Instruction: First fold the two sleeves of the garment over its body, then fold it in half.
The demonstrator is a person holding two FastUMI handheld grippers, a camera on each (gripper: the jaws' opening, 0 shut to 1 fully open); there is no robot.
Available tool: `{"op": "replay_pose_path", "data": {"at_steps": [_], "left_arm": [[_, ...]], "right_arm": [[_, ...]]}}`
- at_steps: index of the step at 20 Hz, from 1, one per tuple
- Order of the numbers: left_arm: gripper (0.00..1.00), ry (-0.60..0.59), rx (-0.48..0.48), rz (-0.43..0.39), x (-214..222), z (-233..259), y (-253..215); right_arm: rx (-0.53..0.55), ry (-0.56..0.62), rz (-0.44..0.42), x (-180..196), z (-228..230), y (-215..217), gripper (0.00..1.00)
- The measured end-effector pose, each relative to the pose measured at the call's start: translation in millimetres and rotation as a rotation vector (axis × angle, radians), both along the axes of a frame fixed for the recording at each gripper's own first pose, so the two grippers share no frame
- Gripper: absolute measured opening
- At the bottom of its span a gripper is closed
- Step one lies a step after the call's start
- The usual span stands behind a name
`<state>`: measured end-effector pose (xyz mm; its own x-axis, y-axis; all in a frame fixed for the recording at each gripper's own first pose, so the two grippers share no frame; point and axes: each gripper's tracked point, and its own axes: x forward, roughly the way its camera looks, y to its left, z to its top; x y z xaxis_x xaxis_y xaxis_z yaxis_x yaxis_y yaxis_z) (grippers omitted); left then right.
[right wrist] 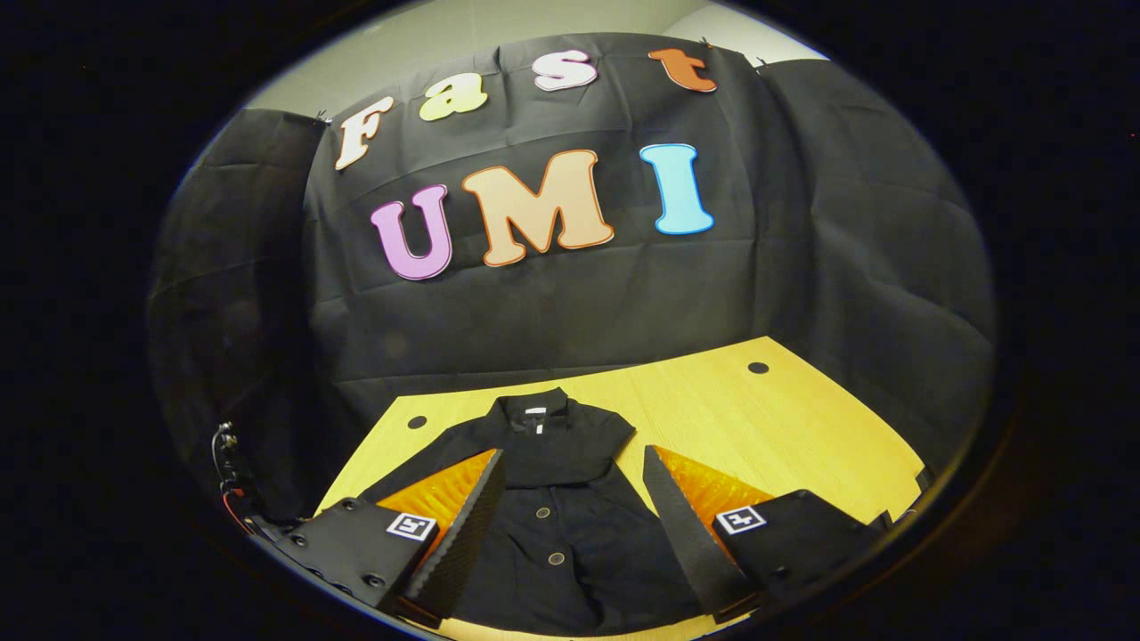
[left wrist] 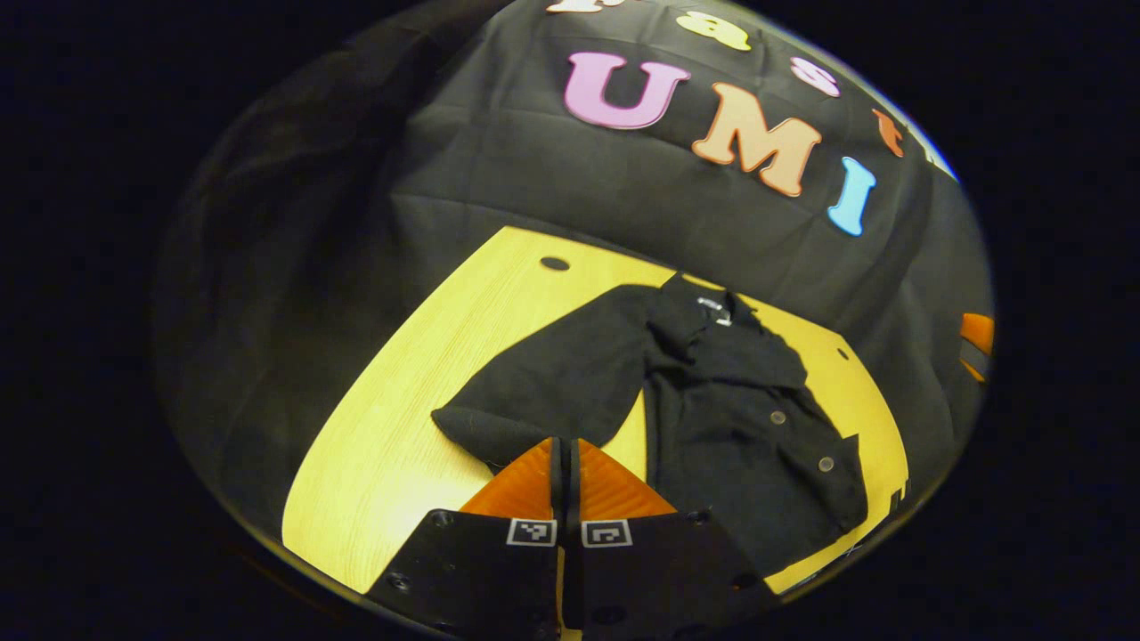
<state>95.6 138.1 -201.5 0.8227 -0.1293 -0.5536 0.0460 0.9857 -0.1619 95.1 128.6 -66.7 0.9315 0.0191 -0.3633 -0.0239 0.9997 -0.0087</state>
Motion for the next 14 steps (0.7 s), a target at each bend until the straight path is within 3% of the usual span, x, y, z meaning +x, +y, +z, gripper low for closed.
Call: {"op": "replay_pose_path", "data": {"at_steps": [1, 2, 9, 14], "left_arm": [[0.0, -0.027, 0.014, -0.025, 13, 10, -6], [0.0, -0.054, 0.022, -0.05, 27, 20, -15], [0.0, -0.226, 0.015, -0.206, 110, 76, -114], [0.0, -0.25, 0.037, -0.267, 146, 78, -198]], "right_arm": [[-0.003, -0.01, -0.012, -2, 2, -3, 0.93], [-0.007, -0.014, -0.02, -2, 4, -6, 0.98], [-0.012, 0.035, -0.043, -9, -8, -32, 0.98], [0.029, 0.089, 0.018, -3, -11, -48, 0.98]]}}
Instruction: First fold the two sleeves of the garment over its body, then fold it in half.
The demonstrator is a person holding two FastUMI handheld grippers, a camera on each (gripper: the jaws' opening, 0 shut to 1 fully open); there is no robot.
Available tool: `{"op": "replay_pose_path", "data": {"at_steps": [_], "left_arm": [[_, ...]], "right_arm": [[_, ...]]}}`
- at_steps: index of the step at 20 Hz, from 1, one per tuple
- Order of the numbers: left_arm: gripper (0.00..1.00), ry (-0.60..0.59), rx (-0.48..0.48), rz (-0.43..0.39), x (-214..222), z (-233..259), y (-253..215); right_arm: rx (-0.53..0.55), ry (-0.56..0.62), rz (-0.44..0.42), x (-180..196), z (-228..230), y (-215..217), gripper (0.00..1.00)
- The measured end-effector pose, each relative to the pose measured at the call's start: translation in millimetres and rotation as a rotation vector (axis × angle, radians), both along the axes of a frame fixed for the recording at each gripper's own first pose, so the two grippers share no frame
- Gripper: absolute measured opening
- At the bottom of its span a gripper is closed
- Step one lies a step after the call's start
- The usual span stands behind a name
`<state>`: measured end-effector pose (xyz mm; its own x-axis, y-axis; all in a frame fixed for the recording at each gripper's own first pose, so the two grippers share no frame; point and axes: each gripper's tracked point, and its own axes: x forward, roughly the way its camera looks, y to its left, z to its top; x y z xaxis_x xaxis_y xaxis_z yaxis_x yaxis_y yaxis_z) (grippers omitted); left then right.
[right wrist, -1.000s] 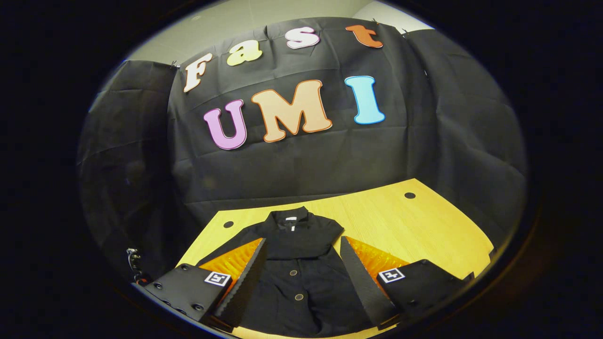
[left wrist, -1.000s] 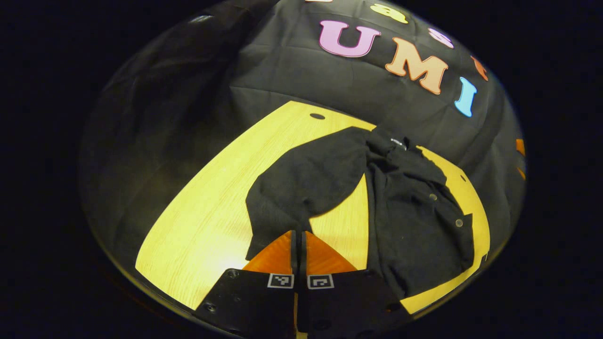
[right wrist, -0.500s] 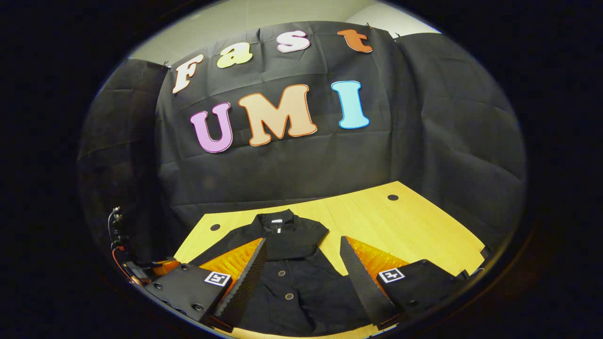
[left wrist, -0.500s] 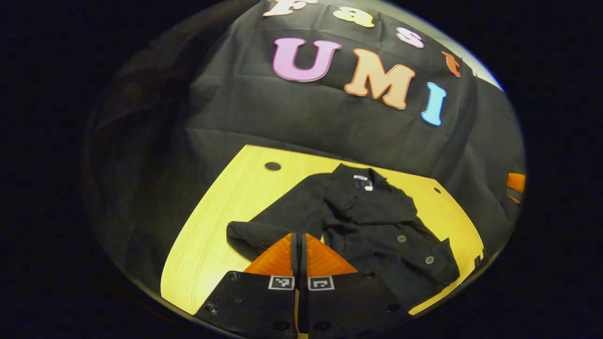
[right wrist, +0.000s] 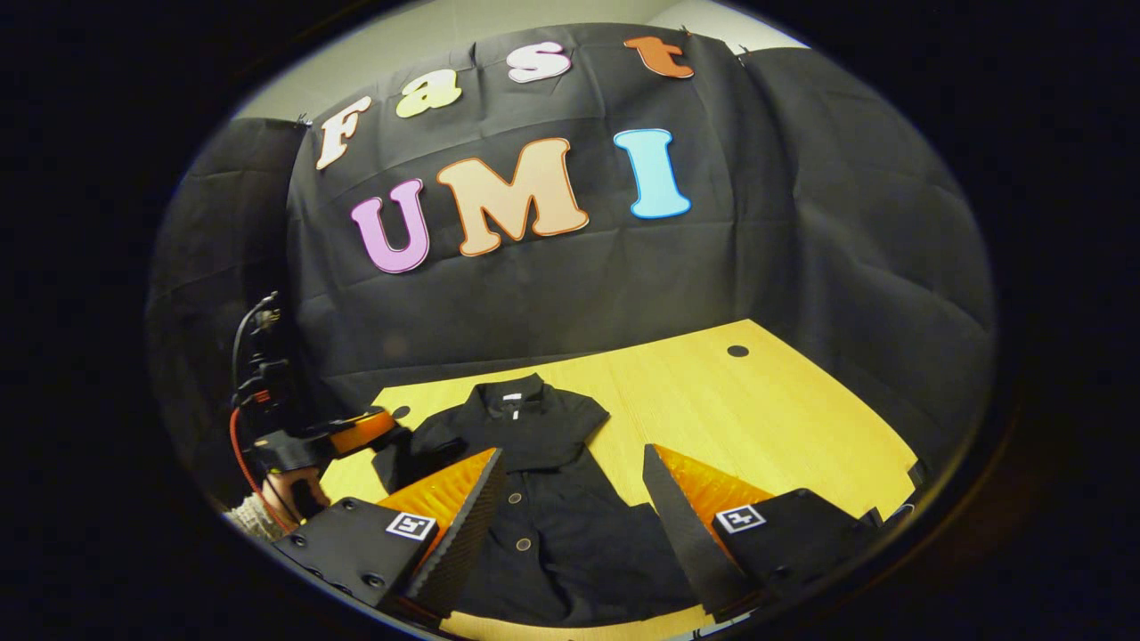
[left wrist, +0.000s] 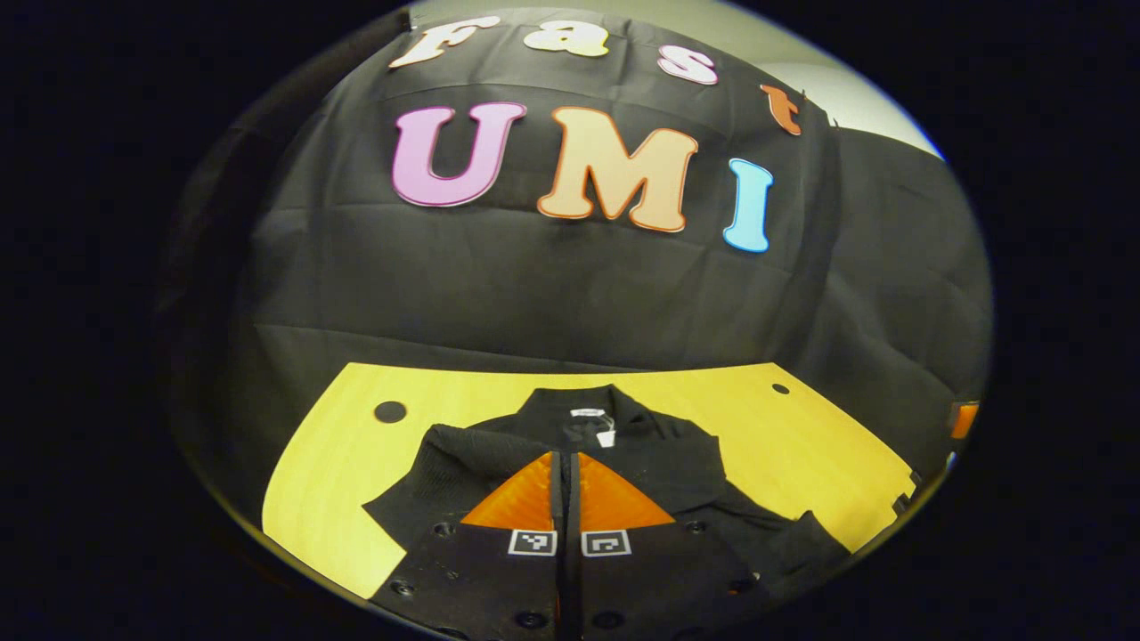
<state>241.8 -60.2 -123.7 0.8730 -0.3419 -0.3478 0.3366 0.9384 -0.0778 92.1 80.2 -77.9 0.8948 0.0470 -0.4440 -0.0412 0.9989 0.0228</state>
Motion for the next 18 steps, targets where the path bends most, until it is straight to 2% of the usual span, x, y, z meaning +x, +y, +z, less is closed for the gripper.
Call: {"op": "replay_pose_path", "data": {"at_steps": [3, 4, 5, 7, 10, 15, 18], "left_arm": [[0.0, 0.001, -0.031, 0.009, 22, 1, -51], [0.0, 0.0, -0.034, 0.01, 29, -1, -66], [0.0, 0.001, -0.034, 0.009, 34, -3, -81], [0.0, 0.005, -0.035, -0.004, 43, -9, -113], [0.0, 0.049, -0.022, -0.031, 46, -30, -157], [0.0, 0.098, -0.001, -0.05, 54, -61, -203], [0.0, 0.124, 0.041, -0.051, 58, -79, -219]], "right_arm": [[0.013, 0.027, 0.029, 8, -1, -25, 0.98], [0.025, 0.036, 0.032, 12, -1, -34, 0.93], [0.045, 0.045, 0.036, 14, 1, -42, 0.98], [0.074, 0.043, 0.034, 21, 6, -58, 1.0], [0.076, 0.041, 0.024, 29, 8, -85, 0.98], [0.115, 0.053, 0.024, 32, 7, -107, 0.98], [0.1, 0.074, 0.031, 32, -1, -118, 0.98]]}}
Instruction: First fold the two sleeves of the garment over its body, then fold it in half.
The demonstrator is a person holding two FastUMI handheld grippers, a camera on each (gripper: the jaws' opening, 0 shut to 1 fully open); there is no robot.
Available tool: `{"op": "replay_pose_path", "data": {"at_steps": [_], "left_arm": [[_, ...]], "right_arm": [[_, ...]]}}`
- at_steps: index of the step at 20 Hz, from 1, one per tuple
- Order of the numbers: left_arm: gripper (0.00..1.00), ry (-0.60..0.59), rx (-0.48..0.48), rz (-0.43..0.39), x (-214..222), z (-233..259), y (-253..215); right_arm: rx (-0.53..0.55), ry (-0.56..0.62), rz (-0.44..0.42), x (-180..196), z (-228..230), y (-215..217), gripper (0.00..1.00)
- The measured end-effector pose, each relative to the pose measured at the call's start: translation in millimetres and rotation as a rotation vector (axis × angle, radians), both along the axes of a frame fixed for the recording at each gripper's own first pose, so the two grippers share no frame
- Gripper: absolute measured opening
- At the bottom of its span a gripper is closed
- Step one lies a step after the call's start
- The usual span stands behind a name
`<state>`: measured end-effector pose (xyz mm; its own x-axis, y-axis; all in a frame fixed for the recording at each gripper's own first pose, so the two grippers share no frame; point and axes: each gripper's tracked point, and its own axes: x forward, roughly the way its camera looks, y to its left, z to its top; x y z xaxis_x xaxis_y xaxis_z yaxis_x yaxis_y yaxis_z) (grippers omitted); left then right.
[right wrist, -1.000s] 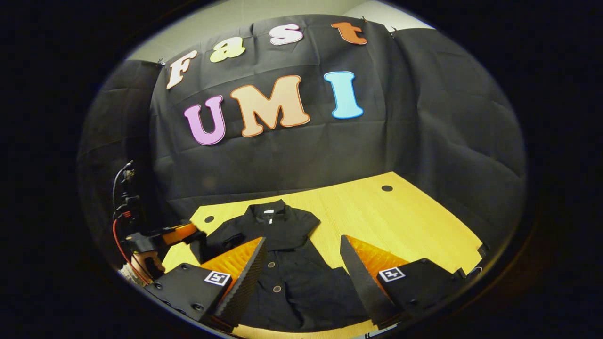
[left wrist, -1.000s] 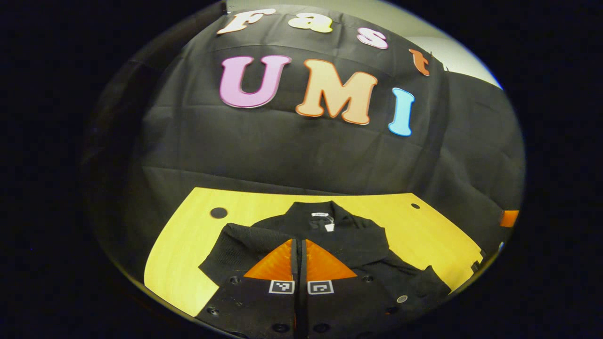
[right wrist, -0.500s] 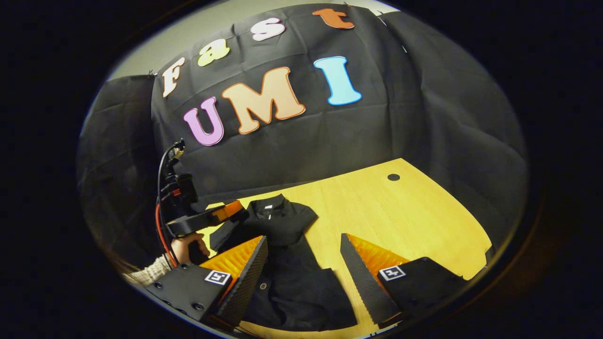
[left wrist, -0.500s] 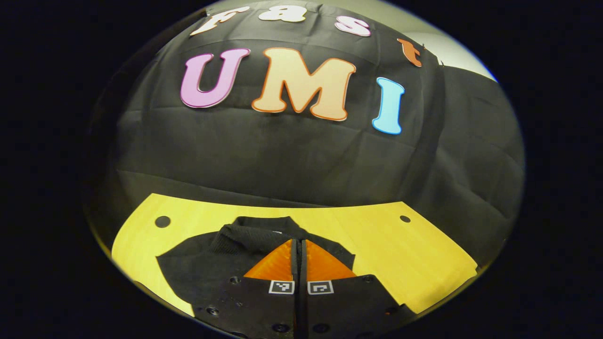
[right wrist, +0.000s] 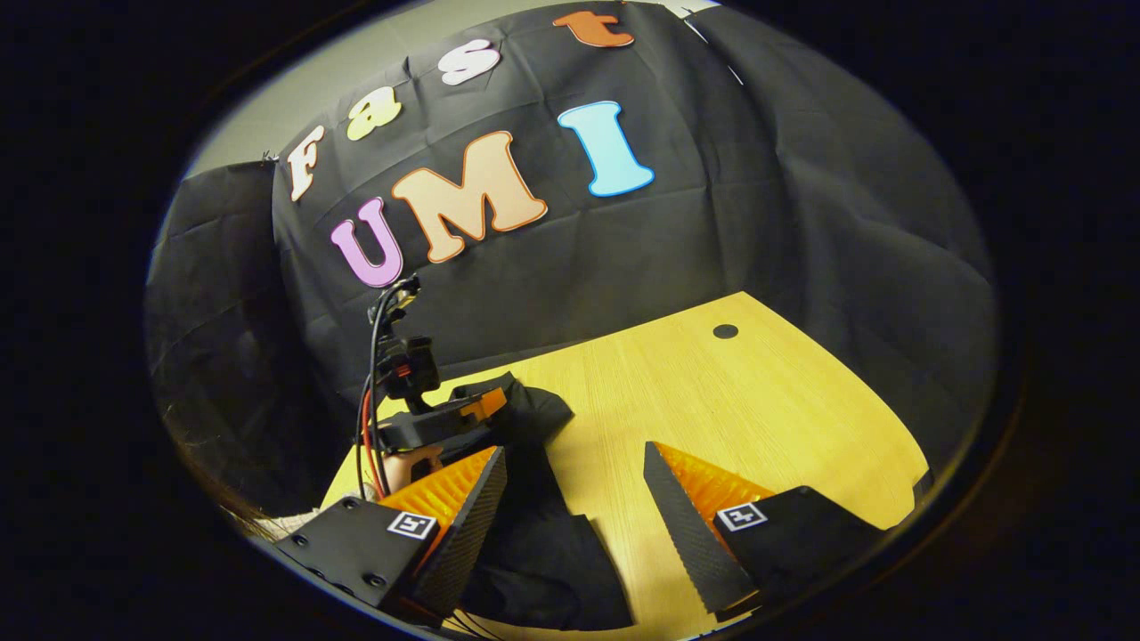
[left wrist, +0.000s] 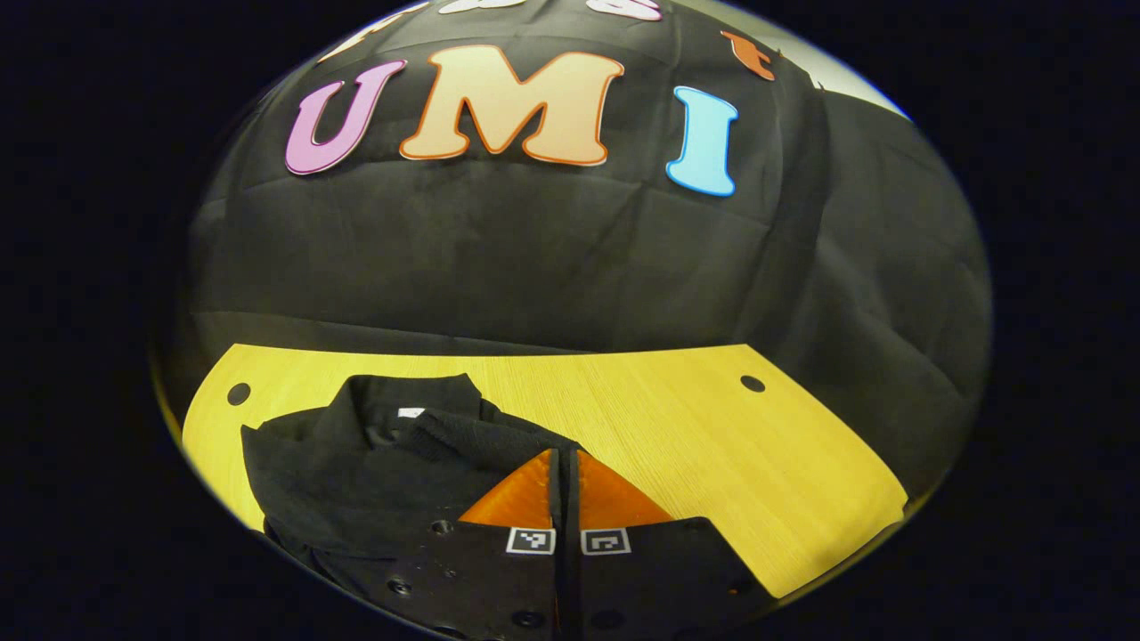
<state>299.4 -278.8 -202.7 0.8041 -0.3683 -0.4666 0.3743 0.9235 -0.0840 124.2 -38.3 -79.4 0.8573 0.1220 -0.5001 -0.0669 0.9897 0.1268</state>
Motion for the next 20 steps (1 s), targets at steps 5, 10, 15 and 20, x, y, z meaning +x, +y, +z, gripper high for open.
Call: {"op": "replay_pose_path", "data": {"at_steps": [5, 10, 15, 20], "left_arm": [[0.0, 0.059, 0.017, 0.02, -5, -22, -16], [0.02, 0.072, 0.04, 0.048, -10, -24, -21], [0.16, 0.044, 0.04, 0.044, -11, -14, -29], [0.91, -0.031, 0.043, 0.074, -13, 18, -16]], "right_arm": [[0.009, 0.036, 0.013, -2, -13, -11, 0.98], [0.01, 0.042, 0.014, -3, -18, -23, 0.98], [0.002, 0.039, 0.024, -6, -22, -28, 0.98], [-0.025, 0.048, 0.056, -15, -27, -22, 0.98]]}}
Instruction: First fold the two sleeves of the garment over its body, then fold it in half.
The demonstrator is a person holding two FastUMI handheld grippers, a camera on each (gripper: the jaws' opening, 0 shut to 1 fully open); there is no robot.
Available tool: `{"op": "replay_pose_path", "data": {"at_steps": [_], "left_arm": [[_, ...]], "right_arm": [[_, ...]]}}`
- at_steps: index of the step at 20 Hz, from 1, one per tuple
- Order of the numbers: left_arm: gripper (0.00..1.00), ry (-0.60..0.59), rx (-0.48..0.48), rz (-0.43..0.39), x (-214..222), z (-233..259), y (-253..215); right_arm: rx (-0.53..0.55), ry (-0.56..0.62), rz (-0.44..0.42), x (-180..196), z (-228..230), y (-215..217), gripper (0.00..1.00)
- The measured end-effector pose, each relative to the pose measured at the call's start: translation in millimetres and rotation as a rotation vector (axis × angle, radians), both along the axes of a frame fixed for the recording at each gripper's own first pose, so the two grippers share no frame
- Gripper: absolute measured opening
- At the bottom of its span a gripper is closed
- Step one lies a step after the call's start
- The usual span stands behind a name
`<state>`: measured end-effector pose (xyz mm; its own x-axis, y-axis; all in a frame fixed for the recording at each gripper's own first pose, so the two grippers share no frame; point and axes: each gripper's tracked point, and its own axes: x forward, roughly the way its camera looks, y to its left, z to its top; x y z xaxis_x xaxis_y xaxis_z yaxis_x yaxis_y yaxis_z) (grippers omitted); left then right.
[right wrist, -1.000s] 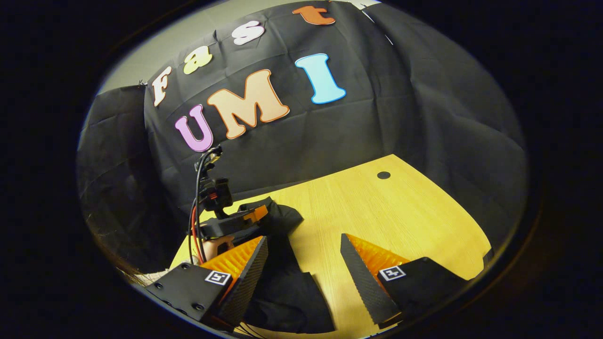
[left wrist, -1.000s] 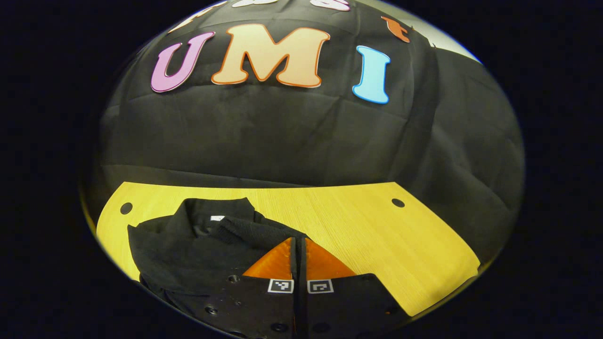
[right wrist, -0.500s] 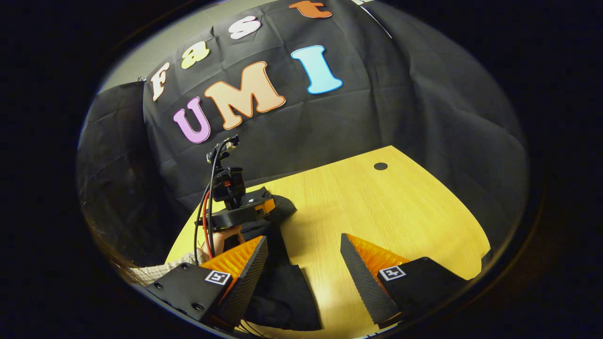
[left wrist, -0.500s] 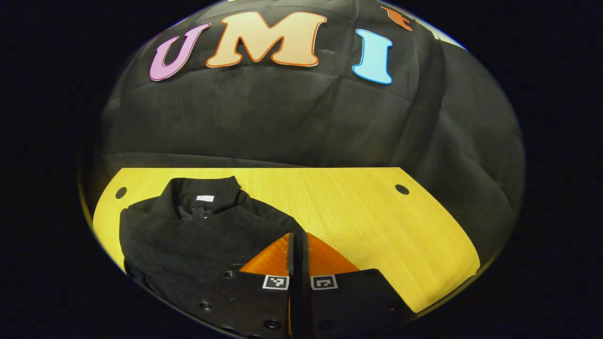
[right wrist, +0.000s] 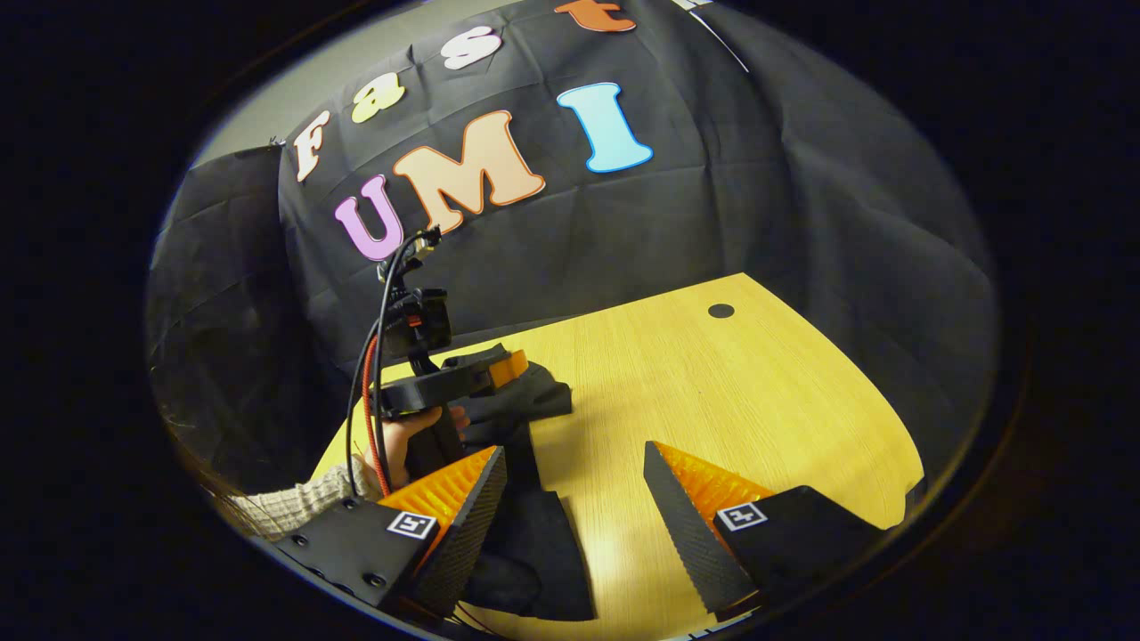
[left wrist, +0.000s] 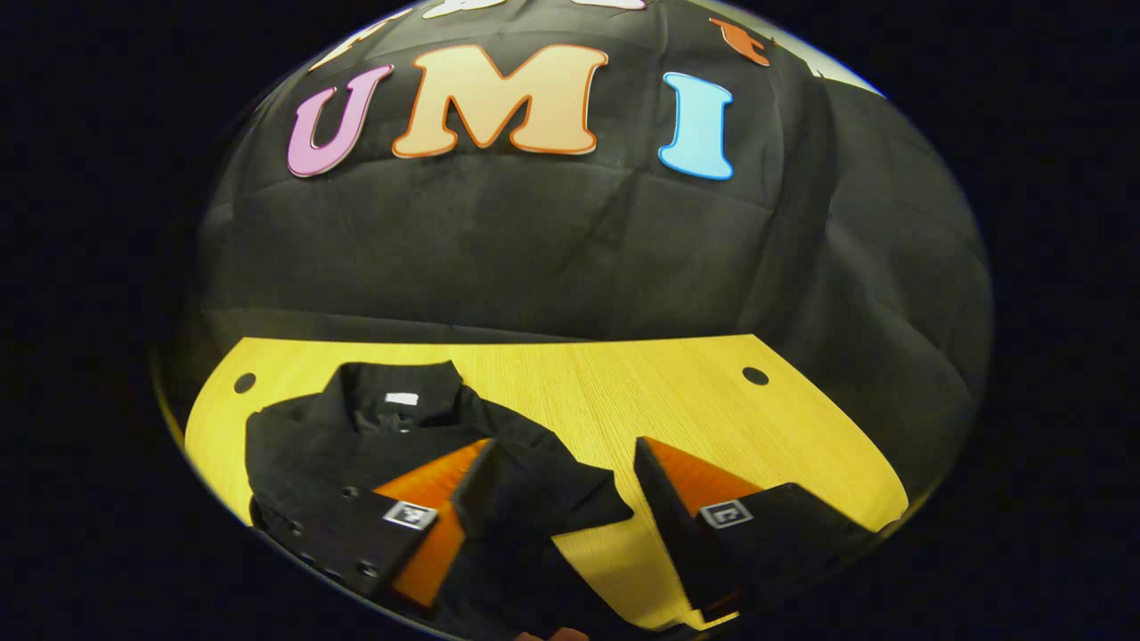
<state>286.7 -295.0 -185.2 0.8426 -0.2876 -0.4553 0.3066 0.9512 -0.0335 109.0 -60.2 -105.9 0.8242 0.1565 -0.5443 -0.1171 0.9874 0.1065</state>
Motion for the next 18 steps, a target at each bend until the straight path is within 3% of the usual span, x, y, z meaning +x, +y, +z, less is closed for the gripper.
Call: {"op": "replay_pose_path", "data": {"at_steps": [1, 2, 10, 13, 18], "left_arm": [[0.98, -0.02, -0.004, 0.003, -3, 10, 4], [0.98, -0.036, -0.013, -0.002, -5, 20, 7], [0.95, -0.221, -0.006, 0.049, -40, 109, 95], [0.94, -0.274, 0.01, 0.113, -67, 125, 149], [0.93, -0.257, 0.078, 0.219, -133, 121, 236]], "right_arm": [[-0.003, 0.001, 0.007, -2, -2, 1, 0.98], [-0.006, 0.0, 0.013, -3, -2, 5, 0.98], [-0.048, -0.001, 0.068, -20, -17, 35, 0.98], [-0.058, 0.022, 0.088, -35, -32, 46, 0.98], [-0.1, 0.086, 0.111, -64, -63, 57, 0.98]]}}
